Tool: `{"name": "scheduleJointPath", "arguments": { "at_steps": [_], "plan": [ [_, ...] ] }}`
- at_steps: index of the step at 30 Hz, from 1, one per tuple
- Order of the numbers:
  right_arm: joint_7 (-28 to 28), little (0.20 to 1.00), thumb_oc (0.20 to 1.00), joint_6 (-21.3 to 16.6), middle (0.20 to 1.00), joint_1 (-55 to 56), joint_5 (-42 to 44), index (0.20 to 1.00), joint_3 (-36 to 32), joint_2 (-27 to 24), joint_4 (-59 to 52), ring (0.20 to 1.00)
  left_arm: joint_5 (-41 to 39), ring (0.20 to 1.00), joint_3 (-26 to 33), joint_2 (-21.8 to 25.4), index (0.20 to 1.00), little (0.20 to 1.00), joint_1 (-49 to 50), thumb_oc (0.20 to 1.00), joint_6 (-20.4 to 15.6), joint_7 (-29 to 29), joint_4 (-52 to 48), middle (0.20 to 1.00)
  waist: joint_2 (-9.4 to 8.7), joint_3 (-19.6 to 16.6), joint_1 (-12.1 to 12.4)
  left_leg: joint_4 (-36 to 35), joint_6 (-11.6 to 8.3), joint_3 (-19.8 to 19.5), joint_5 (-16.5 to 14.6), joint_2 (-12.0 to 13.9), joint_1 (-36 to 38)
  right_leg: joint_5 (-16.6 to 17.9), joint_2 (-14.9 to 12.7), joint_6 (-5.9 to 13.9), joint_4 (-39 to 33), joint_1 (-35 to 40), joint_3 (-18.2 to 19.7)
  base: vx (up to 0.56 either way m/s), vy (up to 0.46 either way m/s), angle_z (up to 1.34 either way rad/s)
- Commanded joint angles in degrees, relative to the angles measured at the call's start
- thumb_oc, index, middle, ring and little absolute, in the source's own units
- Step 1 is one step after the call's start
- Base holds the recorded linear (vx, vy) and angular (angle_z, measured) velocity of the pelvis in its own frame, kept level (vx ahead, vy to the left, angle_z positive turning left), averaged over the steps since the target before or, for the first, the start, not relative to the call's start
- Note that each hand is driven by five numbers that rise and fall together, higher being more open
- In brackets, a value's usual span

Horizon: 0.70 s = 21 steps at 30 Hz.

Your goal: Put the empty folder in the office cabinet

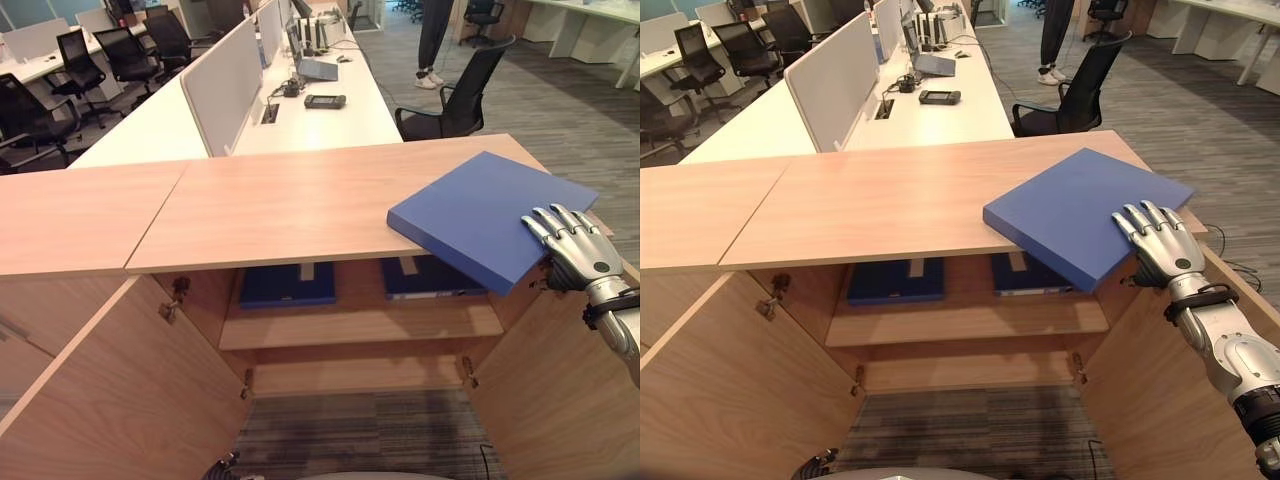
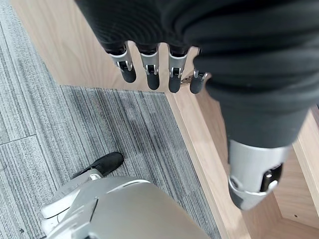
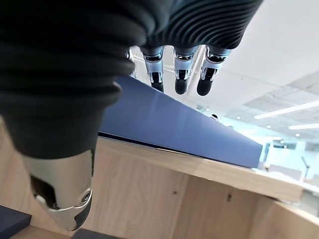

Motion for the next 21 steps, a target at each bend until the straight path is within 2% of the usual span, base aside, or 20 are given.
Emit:
{"name": "scheduleJointPath", "arguments": {
  "at_steps": [1,21],
  "plan": [
    [-0.9,1.0,1.0,0.7,1.0,-6.4,0.0,1.0,1.9,0.6,1.7,1.0,-3.0,1.0,0.1,4.3,1.0,1.0,-0.8,1.0,-0.8,0.2,-3.0,1.0,-2.43,0.0,2.2,1.1,0.19,-1.8,-3.1,-0.9,-0.2,-2.6,0.9,0.46,1.4,0.4,1.0,0.01,-0.002,0.08],
    [-0.8,1.0,1.0,1.1,1.0,-6.8,2.2,1.0,1.5,5.2,0.5,1.0,-2.3,1.0,0.0,4.7,1.0,1.0,-1.0,1.0,-0.2,0.3,-2.7,1.0,-2.47,0.3,3.1,1.2,0.39,-2.9,-3.2,-1.0,-0.2,-3.2,1.0,0.17,1.7,0.6,0.5,0.0,-0.001,0.02]
  ]
}}
